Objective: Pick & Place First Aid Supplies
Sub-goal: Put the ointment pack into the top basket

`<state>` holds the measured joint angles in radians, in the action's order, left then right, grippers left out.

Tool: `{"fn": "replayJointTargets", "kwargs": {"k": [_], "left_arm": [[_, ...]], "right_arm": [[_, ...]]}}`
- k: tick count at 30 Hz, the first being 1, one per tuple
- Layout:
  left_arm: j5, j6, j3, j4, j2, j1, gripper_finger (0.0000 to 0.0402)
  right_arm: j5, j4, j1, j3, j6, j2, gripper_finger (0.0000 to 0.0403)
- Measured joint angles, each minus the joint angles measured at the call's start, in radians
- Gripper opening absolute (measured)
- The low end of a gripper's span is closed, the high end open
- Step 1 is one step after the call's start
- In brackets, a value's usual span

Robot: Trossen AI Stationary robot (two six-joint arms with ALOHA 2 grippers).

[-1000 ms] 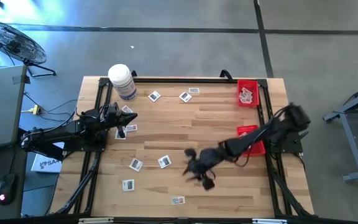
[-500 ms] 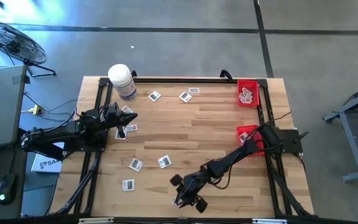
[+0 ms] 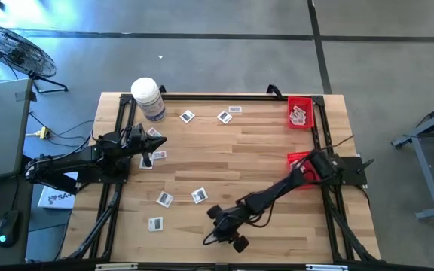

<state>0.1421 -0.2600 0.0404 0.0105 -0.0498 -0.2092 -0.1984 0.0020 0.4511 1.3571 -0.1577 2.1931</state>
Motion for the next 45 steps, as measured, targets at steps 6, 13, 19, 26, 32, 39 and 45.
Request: {"fn": "replayJointTargets", "kwargs": {"k": [6,13,19,26,32,39,45], "left_arm": [[0.000,0.000,0.000,0.000,0.000,0.000,0.0001],[0.000,0.000,0.000,0.000,0.000,0.000,0.0001],[0.000,0.000,0.000,0.000,0.000,0.000,0.0001],[0.000,0.000,0.000,0.000,0.000,0.000,0.0001],[0.000,0.000,0.000,0.000,0.000,0.000,0.0001],[0.000,0.000,0.000,0.000,0.000,0.000,0.0001],[0.000,0.000,0.000,0.000,0.000,0.000,0.0001]], "right_arm": [[0.075,-0.264,-0.001,0.000,0.001,-0.075,0.0124],[0.180,-0.550,-0.027,-0.004,0.110,-0.149,0.0124],[0.238,-0.585,-0.022,-0.005,0.151,-0.234,0.0124],[0.260,-0.705,0.012,-0.005,0.191,-0.296,0.0124],[0.259,-0.622,0.035,-0.083,0.205,-0.295,0.0124],[0.209,-0.522,0.030,-0.185,0.248,-0.294,0.0124],[0.208,-0.429,0.031,-0.243,0.237,-0.298,0.0122]]}}
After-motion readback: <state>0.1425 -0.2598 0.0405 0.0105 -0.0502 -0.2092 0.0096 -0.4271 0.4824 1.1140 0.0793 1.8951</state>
